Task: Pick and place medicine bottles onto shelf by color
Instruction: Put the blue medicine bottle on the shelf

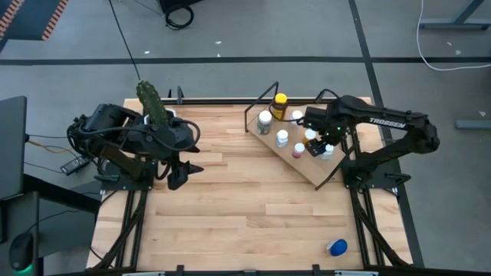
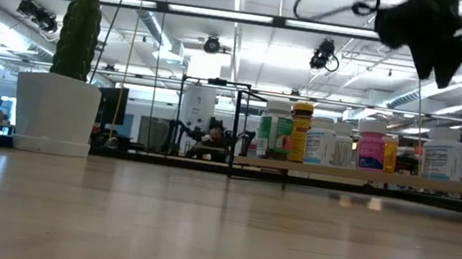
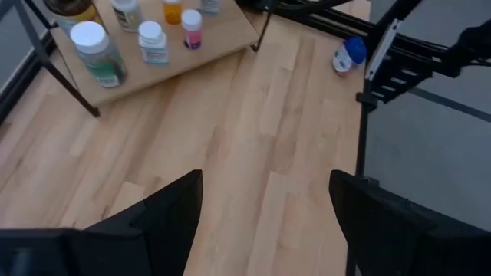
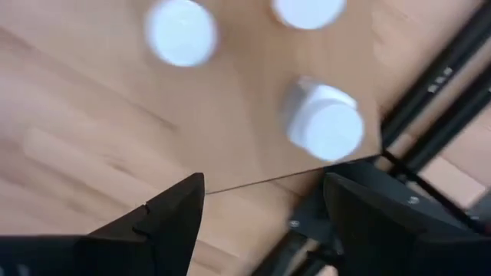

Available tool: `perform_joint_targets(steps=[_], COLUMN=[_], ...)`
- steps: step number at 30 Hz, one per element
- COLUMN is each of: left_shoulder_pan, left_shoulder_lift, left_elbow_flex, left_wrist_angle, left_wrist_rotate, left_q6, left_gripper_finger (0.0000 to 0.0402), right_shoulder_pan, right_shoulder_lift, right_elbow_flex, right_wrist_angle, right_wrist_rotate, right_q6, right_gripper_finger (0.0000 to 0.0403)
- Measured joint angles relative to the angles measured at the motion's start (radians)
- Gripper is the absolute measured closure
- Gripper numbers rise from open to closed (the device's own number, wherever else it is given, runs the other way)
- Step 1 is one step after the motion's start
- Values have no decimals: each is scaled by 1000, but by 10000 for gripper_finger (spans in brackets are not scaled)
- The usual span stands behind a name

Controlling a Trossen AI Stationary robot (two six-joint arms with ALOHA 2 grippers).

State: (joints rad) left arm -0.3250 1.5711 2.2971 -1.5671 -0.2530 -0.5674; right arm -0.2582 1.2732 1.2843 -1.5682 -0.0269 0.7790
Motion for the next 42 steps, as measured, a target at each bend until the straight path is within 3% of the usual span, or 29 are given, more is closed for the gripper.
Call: perform_joint_targets(steps=[7, 16, 29, 32, 42], left_shoulder_pan=[0, 0, 0, 0, 0], left_shoulder_lift=[0, 0, 0, 0, 0], left_elbow_flex=[0, 0, 0, 0, 0], left_wrist_angle=[0, 12, 14, 14, 14], left_wrist_rotate=[6, 37, 48, 48, 49], left_q6=[10, -81, 30, 33, 29], left_gripper_finger=[113, 113, 113, 113, 113], right_shoulder_pan=[220, 565, 918, 985, 1126], right_shoulder_lift=[0, 27, 151, 209, 337], right_elbow_flex=[117, 112, 112, 112, 112], right_wrist_angle=[13, 215, 387, 409, 384], right_wrist_rotate=[-48, -103, -128, -149, -254], right_q6=[271, 806, 1400, 1472, 1492], right_gripper_finger=[127, 127, 127, 127, 127])
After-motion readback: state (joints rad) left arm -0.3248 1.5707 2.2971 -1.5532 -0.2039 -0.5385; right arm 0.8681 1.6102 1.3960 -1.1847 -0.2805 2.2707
